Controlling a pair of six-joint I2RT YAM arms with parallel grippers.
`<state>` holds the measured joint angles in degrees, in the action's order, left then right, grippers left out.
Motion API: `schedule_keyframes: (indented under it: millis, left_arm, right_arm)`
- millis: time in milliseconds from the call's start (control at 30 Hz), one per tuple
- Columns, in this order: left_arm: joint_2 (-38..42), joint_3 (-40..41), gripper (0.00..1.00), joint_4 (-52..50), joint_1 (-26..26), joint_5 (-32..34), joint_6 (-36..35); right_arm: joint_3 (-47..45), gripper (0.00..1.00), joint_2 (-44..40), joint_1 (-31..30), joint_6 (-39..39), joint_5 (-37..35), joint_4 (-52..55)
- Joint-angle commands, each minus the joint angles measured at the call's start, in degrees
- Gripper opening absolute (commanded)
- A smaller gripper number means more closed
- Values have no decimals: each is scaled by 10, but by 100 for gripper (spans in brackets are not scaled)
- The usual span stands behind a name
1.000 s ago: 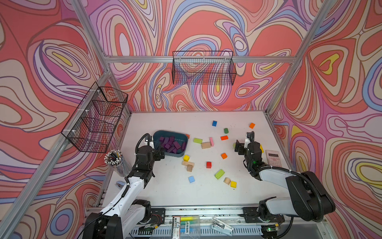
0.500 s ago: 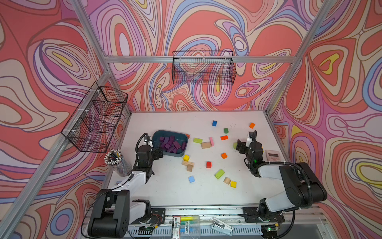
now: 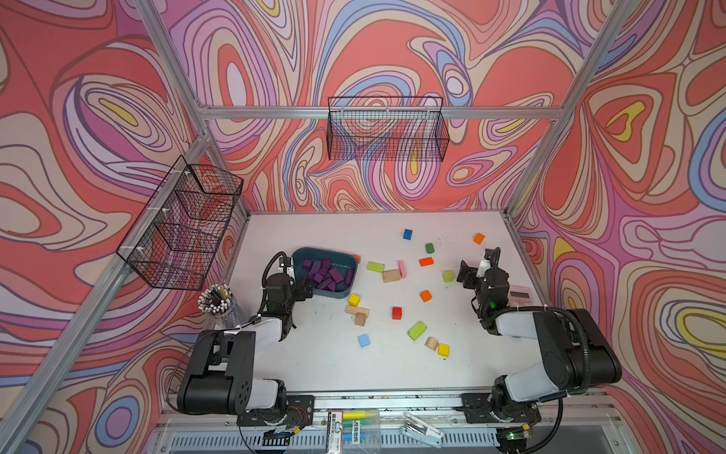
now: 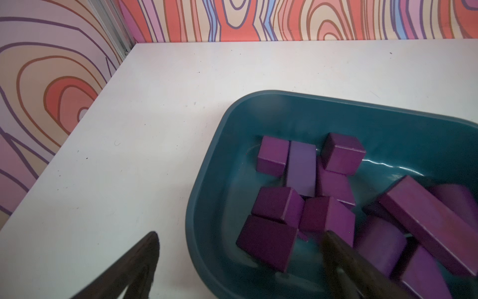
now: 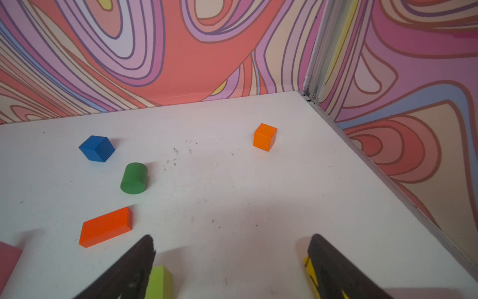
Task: Pick purple bricks into the storage bin
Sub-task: Reset both arms
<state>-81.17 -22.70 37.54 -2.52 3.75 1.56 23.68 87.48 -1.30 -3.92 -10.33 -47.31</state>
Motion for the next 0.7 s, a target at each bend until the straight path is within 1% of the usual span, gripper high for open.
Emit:
schedule_keyframes:
  millis: [0,133,333,400,433,600,667]
  left_arm:
    - [-27,-10,100,54,4,2,-19]
    - [-33,-6,100,66,4,5,-17]
    - [-73,16,100,144,4,9,-19]
    - [-67,12,100,127,4,10,-16]
    - [-68,19,100,140,4,9,-17]
    - [-67,43,100,187,4,27,-10]
    - [-72,32,100,175,5,42,-4]
  right_arm:
    - [3,97,20,15,-4,26,-39]
    - [-7,97,54,21,-5,25,-94]
    - [-1,97,98,21,-1,35,-124]
    - [-5,97,104,21,0,37,-135]
    - [-6,97,108,21,2,38,-144]
    - [-7,97,108,21,12,61,-145]
    - [13,97,109,21,17,77,-109]
